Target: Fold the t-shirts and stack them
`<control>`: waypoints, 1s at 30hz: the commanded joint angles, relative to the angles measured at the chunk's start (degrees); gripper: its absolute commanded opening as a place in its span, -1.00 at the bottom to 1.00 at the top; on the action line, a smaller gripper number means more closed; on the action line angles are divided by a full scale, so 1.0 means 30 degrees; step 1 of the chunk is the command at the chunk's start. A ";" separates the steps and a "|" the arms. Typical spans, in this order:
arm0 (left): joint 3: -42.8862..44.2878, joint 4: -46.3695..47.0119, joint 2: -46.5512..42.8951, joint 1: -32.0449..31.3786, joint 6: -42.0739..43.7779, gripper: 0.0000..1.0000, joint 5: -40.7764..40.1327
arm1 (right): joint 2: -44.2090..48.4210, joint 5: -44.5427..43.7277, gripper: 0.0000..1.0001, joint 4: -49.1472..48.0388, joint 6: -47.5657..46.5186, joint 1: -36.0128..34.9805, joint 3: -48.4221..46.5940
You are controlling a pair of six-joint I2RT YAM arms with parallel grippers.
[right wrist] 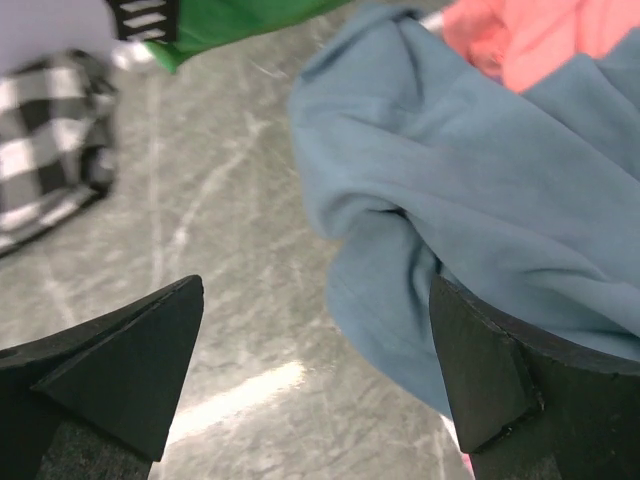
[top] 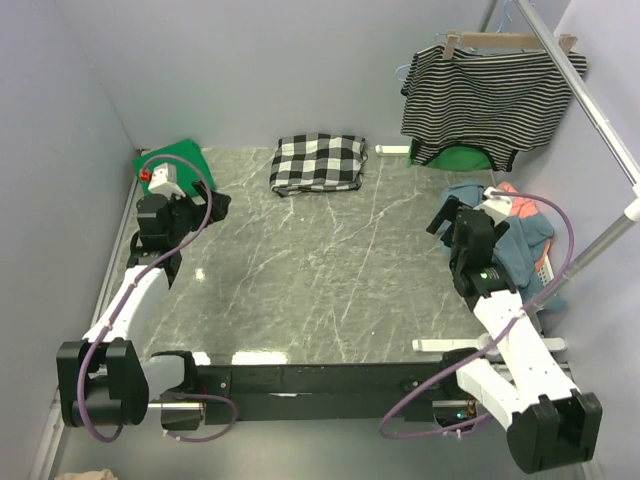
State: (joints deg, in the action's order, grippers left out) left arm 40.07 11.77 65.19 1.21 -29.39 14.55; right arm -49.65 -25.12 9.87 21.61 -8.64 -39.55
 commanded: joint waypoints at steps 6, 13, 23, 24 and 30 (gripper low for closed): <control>0.2781 -0.3510 0.1932 0.0122 -0.1367 0.99 -0.2417 | -0.2666 -0.4927 0.99 0.1339 0.0006 0.0244 -0.2108; 0.1649 -0.0678 0.5955 0.1967 -0.2448 0.99 0.5078 | -0.5566 -0.5426 0.99 0.4238 0.0767 0.1766 -0.5213; 0.0647 0.0089 0.4640 0.1998 -0.1073 0.99 0.4644 | -0.8673 -0.3022 0.94 0.4561 0.0942 0.3468 -0.6122; 0.0646 0.0119 0.4609 0.1998 -0.1103 0.99 0.4673 | -0.8820 -0.2964 0.91 0.4591 0.1001 0.3467 -0.6268; 0.0588 0.0090 0.4463 0.1969 -0.0692 0.99 0.4849 | -0.7800 -0.1910 -1.00 0.3977 0.0795 0.3409 -0.5774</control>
State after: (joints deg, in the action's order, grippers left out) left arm 41.74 9.65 80.79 7.18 -33.32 27.49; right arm -76.75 -32.71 23.18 23.42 1.65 -55.48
